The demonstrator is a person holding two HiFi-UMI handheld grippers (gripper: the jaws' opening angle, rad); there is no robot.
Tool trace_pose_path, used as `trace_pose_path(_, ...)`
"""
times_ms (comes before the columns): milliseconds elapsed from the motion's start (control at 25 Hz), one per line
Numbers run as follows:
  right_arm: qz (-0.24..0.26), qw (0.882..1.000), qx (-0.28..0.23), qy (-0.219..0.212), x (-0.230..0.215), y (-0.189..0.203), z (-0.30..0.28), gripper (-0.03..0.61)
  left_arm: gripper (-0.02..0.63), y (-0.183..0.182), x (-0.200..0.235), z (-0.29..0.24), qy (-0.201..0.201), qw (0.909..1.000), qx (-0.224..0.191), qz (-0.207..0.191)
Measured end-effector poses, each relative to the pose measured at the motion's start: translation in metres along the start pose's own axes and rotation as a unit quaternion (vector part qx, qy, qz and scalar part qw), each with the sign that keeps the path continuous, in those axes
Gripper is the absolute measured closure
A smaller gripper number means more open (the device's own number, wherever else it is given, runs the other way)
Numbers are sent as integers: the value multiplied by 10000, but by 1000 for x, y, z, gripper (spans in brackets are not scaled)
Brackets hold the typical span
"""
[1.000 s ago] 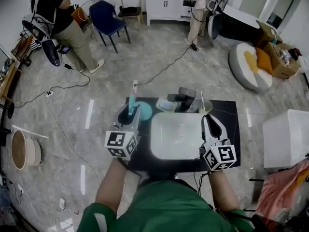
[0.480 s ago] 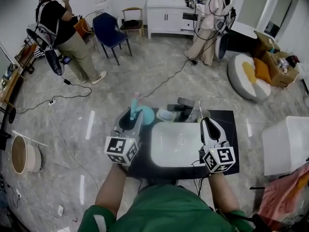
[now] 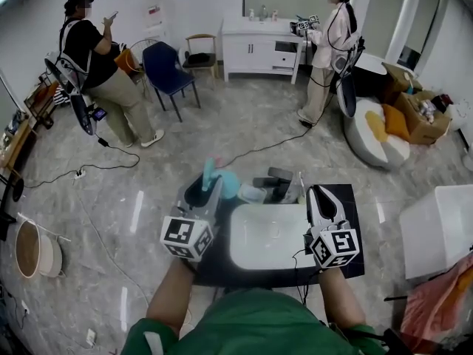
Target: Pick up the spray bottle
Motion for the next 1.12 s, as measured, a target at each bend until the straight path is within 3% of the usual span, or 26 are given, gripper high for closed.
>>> trace_pose_path(1120,-95,9998,-141,120,-8,0,-1,537,483,6,2,-1,14,10000,22,33)
Point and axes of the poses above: the fingertips, and each gripper's own axes: z backward along the fingers, x to its left, y out of its underside, the point moved 3 cm from there along z, backward along the fingers, and after that the axes turned 14 degrees about x, right-handed, at the moved point
